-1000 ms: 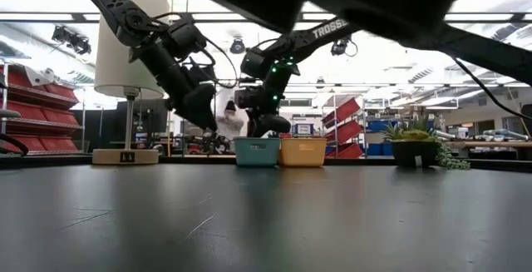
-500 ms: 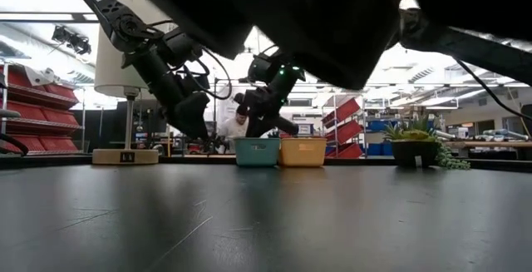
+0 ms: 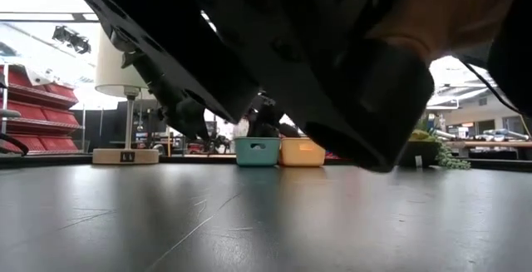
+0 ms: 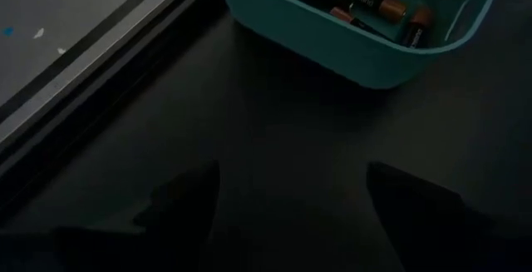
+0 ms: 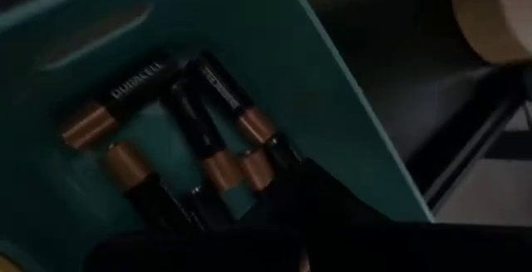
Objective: Sort batteries
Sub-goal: Put the silver black battery into the yellow bin
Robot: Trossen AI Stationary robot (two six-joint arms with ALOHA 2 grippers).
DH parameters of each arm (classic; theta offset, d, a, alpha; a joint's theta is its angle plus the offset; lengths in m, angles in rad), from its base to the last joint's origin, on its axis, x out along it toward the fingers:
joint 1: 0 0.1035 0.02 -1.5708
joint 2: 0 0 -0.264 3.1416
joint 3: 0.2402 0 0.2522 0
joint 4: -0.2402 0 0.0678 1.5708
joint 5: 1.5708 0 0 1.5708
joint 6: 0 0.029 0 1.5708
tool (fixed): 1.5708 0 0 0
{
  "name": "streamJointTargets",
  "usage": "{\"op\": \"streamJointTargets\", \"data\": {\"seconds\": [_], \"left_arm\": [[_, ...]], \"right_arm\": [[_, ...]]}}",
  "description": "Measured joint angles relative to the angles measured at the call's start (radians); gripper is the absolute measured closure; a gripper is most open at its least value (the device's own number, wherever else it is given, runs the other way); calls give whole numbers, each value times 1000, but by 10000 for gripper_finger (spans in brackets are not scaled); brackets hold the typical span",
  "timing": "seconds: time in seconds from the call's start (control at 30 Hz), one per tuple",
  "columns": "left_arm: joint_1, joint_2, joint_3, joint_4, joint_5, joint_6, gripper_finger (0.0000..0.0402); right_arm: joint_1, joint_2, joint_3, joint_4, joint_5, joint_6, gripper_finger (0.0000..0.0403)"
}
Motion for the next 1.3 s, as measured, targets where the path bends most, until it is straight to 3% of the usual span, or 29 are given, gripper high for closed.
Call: {"op": "streamJointTargets", "data": {"seconds": [0.4,0.57,0.7,0.97,1.2,1.3], "left_arm": [[0,0,0,48,0,-26,83],[0,4,0,135,-1,-29,83],[10,39,0,259,-50,-80,86],[95,121,38,494,-70,-145,108],[129,254,141,501,45,-83,110],[131,308,181,500,85,-87,110]], "right_arm": [[-25,0,-24,30,-16,175,403],[-19,-3,-25,36,116,264,403],[-14,-39,-24,107,177,476,403],[-53,-157,-24,63,145,783,403],[-110,-235,-23,-61,4,1027,399],[-115,-242,-23,-117,14,1114,396]]}}
